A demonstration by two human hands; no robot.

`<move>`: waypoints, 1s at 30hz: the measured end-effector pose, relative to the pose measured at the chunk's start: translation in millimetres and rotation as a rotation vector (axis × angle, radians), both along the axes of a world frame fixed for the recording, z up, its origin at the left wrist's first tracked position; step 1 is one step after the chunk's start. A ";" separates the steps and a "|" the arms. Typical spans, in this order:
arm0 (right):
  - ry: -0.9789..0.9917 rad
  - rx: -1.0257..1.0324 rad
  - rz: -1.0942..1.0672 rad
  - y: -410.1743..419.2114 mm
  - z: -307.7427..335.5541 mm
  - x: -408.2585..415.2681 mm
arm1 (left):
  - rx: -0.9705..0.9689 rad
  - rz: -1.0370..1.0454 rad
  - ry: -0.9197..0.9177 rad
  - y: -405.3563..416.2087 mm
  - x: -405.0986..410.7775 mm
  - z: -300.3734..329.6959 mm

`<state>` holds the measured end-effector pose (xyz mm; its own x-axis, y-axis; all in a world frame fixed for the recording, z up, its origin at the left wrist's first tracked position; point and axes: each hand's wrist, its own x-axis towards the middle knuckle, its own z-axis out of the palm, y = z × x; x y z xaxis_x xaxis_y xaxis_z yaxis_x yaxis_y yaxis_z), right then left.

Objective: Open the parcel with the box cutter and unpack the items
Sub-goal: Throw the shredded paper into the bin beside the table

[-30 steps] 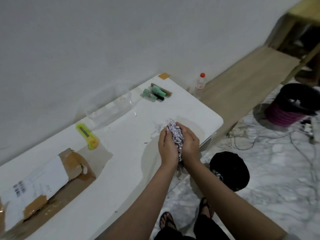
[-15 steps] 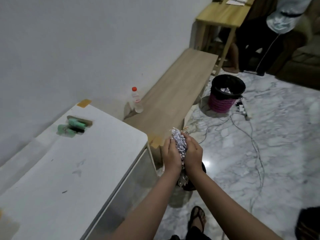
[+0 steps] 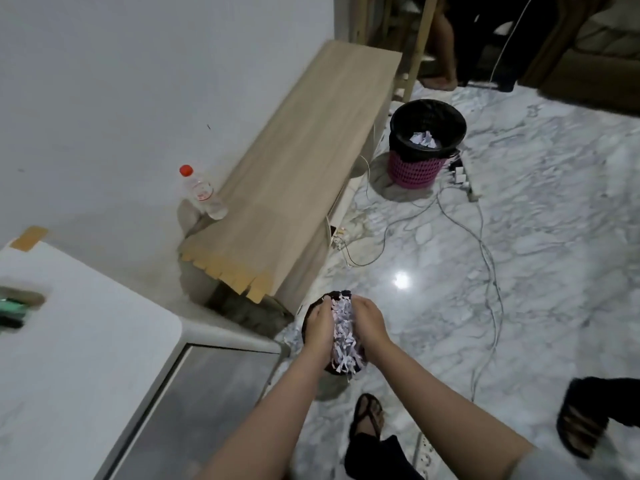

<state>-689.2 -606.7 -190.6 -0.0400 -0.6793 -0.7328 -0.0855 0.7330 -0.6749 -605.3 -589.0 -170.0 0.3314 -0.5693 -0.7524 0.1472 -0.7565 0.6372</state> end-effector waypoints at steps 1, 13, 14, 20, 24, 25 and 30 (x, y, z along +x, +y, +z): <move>-0.011 0.009 0.068 -6.5 -11.6 -3.1 | 0.007 -0.041 -0.012 -3.4 1.8 -4.9; -0.022 0.037 0.113 -25.6 -28.2 -28.5 | -0.018 -0.069 -0.018 11.2 21.5 -18.7; -0.018 0.025 0.100 -22.9 -24.9 -27.0 | -0.045 -0.068 -0.039 16.8 22.9 -15.0; 0.058 -0.162 0.141 6.4 3.9 5.9 | -0.253 -0.049 -0.299 67.5 47.6 18.3; 0.006 -0.390 0.245 39.2 42.0 56.1 | -0.488 0.028 -0.573 117.0 80.8 60.0; 0.001 -0.466 0.274 49.5 53.6 71.7 | -0.528 0.060 -0.635 130.2 92.2 70.4; -0.028 -0.881 0.373 109.4 103.1 159.1 | -0.665 0.209 -1.010 201.0 170.1 107.4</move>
<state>-530.2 -497.3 -87.4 0.3008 -0.9523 0.0506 -0.1861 -0.1106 -0.9763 -435.2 -388.0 -62.6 0.7284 -0.6099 0.3122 -0.5571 -0.2619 0.7881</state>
